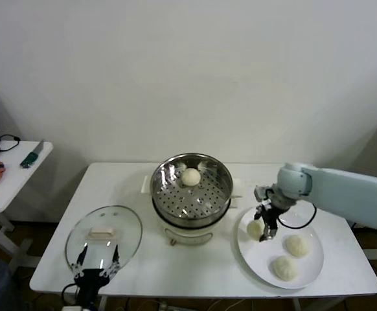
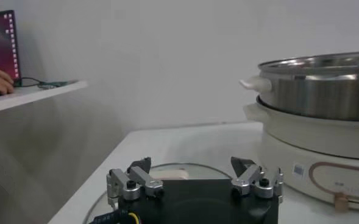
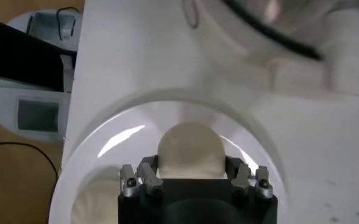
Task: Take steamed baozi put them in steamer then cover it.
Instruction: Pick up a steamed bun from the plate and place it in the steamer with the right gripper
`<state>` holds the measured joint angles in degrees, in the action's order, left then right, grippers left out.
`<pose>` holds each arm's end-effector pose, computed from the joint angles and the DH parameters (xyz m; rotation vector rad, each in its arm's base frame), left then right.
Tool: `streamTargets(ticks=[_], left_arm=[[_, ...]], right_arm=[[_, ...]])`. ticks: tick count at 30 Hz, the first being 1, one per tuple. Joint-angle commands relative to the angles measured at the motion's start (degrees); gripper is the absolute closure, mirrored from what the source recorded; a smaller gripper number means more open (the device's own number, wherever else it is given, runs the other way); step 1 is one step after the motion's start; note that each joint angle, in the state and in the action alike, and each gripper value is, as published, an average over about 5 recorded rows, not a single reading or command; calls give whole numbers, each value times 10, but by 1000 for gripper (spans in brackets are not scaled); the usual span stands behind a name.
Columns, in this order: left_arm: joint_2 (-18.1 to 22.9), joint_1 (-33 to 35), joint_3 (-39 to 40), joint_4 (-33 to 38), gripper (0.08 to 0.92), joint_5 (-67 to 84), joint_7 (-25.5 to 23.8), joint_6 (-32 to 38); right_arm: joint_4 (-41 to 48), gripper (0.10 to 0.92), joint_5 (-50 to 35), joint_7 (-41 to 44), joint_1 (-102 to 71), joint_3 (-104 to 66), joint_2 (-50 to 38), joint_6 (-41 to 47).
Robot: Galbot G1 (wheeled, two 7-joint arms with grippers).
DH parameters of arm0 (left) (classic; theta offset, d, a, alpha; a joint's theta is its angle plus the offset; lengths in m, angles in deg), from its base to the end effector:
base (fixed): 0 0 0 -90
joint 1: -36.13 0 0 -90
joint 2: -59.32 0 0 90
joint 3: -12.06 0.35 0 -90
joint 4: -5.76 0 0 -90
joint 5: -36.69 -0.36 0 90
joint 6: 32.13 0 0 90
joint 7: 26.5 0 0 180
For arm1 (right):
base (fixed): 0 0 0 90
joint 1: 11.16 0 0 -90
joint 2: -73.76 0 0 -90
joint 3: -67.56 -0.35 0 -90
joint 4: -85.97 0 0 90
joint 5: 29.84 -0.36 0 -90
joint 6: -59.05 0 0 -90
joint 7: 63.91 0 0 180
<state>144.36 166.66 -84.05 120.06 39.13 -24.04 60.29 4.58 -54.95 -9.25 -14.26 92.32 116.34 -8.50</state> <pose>0.1192 0.0522 -0.3626 0.1320 -2.9025 -0.1376 0.5025 -0.0787 -0.1765 1.3518 -1.3067 1.1890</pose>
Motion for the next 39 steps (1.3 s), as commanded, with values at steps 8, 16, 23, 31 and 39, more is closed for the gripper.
streamTargets(ticks=[8, 16, 23, 31, 39], left_arm=[[-7, -6, 22, 2, 177, -2, -1, -5], [-22, 16, 56, 8, 177, -35, 0, 8], [-27, 13, 60, 15, 177, -47, -2, 9], [-32, 6, 57, 14, 177, -52, -8, 10], [-23, -6, 57, 5, 177, -52, -8, 9]], right_arm=[[7, 323, -191, 25, 355, 181, 89, -36], [65, 329, -253, 16, 313, 119, 211, -14], [139, 329, -253, 7, 238, 88, 320, -2], [221, 330, -232, 2, 159, 67, 405, 3], [272, 330, -216, 3, 98, 68, 460, 1]])
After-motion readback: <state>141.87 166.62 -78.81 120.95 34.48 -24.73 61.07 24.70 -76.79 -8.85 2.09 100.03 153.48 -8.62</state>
